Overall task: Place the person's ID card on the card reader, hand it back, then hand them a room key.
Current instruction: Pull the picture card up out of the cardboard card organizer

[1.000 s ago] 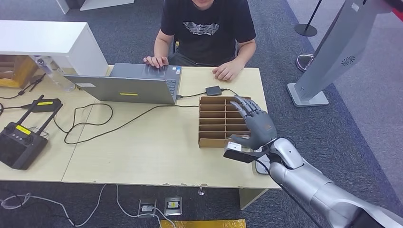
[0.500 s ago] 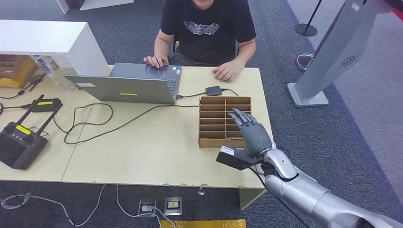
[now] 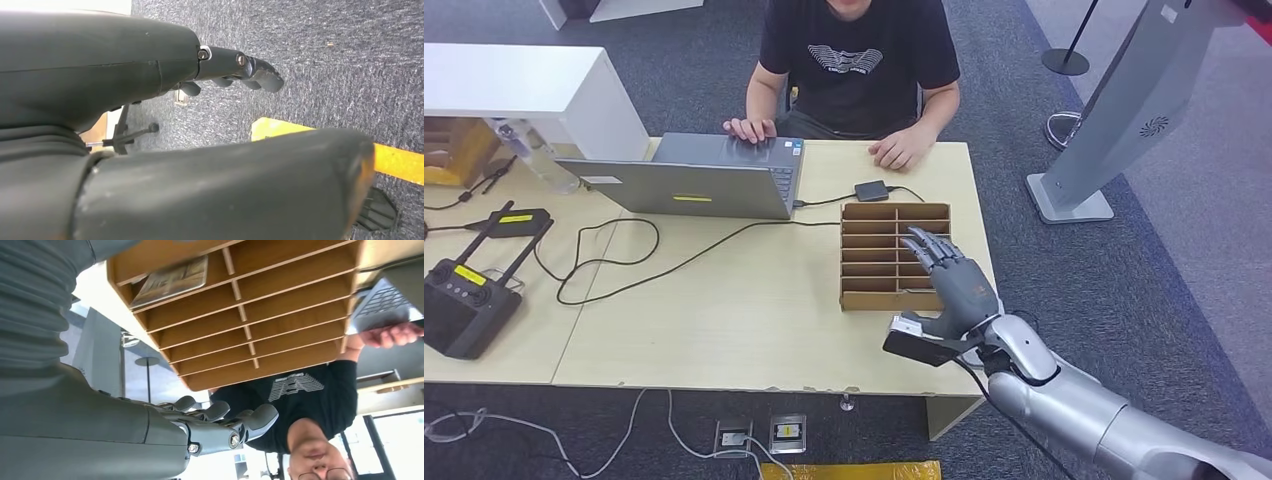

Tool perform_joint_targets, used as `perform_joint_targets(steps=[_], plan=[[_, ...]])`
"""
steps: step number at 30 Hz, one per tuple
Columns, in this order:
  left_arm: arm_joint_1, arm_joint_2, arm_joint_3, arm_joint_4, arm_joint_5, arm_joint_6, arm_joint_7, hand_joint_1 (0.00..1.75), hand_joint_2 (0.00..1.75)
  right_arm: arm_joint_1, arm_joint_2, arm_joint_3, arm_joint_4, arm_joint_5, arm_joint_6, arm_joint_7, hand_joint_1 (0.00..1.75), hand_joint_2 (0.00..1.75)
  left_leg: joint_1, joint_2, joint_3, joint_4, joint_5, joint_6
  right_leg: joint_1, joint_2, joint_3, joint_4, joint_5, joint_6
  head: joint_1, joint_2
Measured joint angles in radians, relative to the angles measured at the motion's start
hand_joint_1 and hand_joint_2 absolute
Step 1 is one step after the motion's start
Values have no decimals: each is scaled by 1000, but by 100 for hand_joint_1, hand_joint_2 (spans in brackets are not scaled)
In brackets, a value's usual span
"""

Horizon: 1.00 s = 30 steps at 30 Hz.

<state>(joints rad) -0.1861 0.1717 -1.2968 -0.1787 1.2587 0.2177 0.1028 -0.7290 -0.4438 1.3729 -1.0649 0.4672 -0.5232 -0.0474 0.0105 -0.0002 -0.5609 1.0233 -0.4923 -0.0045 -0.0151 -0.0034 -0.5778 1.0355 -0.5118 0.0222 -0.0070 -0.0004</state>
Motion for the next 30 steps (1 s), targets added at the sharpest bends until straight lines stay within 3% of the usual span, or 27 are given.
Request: perform_joint_targets(steps=[30], plan=[[1,-21,3,-1,0,40,4,0,0,-2,7,62,-1,7,61,12,0,175,0,-1,0,0,0,0,0,-1,1,0,0,0,0,0]])
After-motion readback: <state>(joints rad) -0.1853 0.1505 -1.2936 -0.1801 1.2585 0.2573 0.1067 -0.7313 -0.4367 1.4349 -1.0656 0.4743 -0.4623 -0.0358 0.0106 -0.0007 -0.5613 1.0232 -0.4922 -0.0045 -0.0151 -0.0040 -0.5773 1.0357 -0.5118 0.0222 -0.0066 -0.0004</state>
